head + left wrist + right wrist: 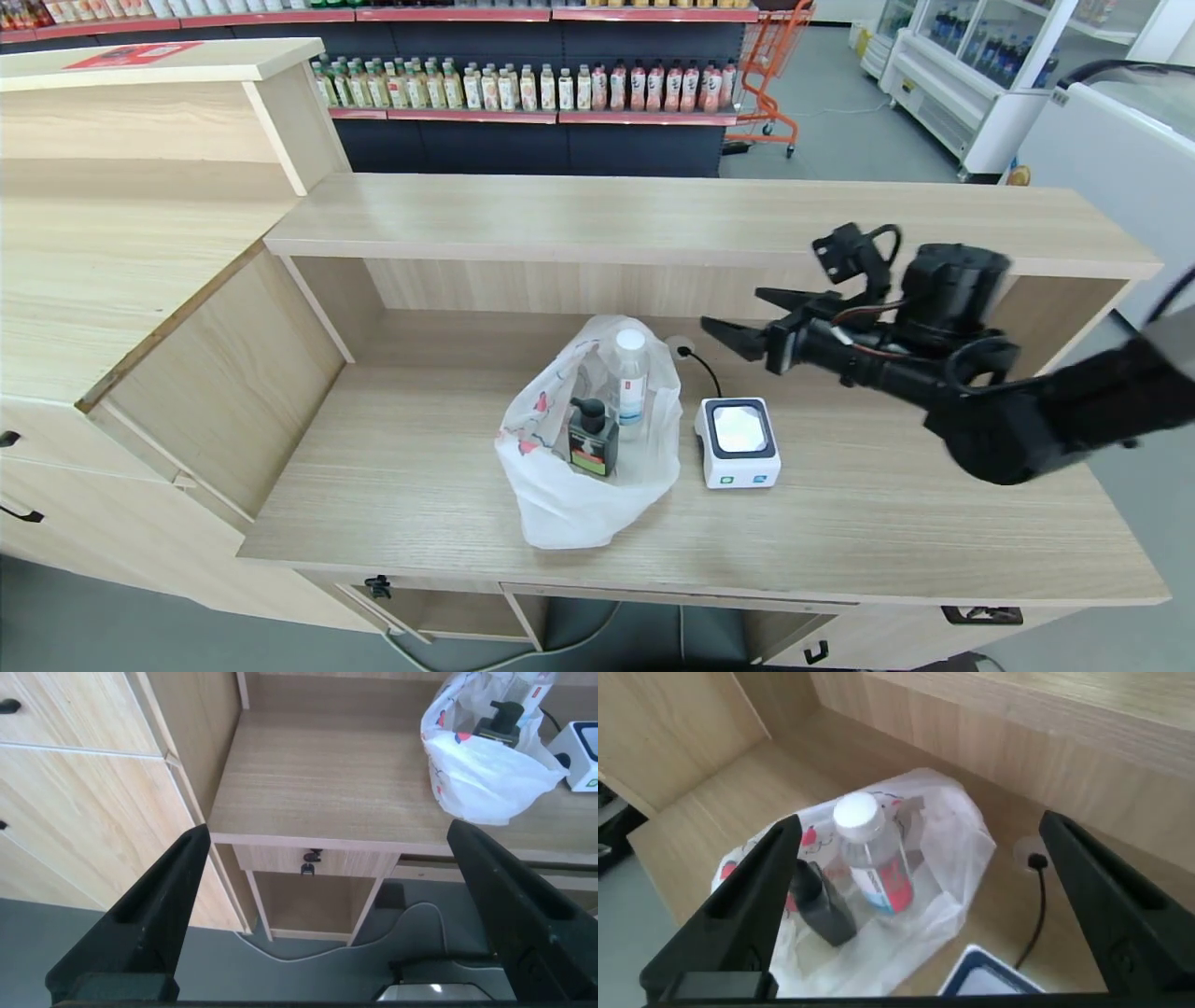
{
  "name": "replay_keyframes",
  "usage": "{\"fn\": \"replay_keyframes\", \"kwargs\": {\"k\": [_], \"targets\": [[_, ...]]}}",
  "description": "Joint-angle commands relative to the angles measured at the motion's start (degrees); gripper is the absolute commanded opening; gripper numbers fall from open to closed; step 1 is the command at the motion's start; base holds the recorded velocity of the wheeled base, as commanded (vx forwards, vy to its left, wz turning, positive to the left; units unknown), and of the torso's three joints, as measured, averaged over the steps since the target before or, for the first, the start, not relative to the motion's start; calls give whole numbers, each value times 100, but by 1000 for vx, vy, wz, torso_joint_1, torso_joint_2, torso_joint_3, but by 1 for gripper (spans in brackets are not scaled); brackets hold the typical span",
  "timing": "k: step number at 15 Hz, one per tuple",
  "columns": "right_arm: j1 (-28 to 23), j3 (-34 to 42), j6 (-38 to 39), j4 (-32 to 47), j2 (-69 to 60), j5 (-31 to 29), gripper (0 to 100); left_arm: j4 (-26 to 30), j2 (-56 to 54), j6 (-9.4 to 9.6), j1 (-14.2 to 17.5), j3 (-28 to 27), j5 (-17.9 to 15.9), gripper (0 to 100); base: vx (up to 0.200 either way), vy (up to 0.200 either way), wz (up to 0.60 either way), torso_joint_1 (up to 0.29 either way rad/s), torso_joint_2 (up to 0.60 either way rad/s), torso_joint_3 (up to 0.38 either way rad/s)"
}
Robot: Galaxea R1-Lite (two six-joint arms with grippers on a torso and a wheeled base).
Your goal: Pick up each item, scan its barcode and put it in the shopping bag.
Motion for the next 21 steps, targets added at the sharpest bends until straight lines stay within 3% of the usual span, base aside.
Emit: {"fn": "replay_keyframes", "kwargs": {"k": [1, 4, 6, 9, 12, 21], "targets": [[-909, 2394, 73, 754, -3000, -555, 100, -1, 1, 0, 7, 0, 0, 100, 0, 0, 0, 0, 0, 0], [-1498, 4468, 170, 728, -4556, -1680, 100, -1, 1, 0, -2, 0, 0, 100, 0, 0, 0, 0, 0, 0], [-1481, 5637, 249, 948, -5760, -1742, 100, -1, 1, 0, -2, 0, 0, 100, 0, 0, 0, 0, 0, 0], [-1481, 5637, 293, 2574, -7228, -1962, 100, -1, 1, 0, -2, 0, 0, 100, 0, 0, 0, 0, 0, 0], [-1393, 5637, 82, 2987, -7553, -2445, 100, -1, 1, 0, 7, 0, 0, 100, 0, 0, 0, 0, 0, 0], [-1700, 5637, 46, 5615, -10014, -2375, 100, -1, 1, 0, -2, 0, 0, 100, 0, 0, 0, 0, 0, 0]]}}
